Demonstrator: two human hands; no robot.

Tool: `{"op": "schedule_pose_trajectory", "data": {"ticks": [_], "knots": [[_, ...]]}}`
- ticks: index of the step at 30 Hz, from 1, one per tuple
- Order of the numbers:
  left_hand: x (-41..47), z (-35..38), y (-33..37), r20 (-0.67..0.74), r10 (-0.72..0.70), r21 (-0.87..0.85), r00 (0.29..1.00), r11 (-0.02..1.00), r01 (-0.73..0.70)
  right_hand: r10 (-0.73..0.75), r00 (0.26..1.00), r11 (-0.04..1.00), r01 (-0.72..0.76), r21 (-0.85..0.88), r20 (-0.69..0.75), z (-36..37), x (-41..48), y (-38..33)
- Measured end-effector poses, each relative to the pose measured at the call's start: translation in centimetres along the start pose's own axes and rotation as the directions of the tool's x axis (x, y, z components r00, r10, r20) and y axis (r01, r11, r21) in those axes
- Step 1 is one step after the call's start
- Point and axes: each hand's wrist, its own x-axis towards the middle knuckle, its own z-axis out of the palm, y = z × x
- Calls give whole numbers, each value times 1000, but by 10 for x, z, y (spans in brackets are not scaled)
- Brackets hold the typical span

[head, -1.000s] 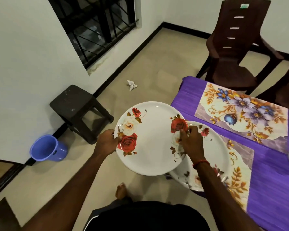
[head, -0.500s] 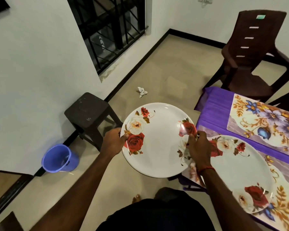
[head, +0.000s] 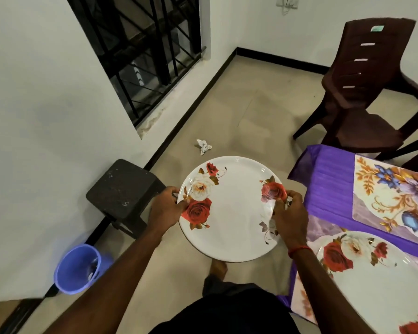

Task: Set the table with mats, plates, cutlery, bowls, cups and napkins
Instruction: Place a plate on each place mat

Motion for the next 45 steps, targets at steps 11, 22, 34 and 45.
{"op": "schedule_pose_trajectory", "data": {"ticks": [11, 22, 34, 45], "knots": [[139, -14, 56, 117, -110, -36, 987, 993, 115, 38, 999, 998, -40, 42, 30, 49, 113, -49], [266, -8, 90, 200, -115, 1, 973, 993, 117, 150, 989, 986, -150, 67, -4, 92, 204, -86], [434, 8, 186, 354, 51, -38, 934, 998, -40, 308, 940, 946, -286, 151, -146, 109, 314, -138], [536, 77, 303, 490, 151, 107, 858, 967, -231, 503, 834, 859, -456, 232, -225, 89, 405, -122]]}}
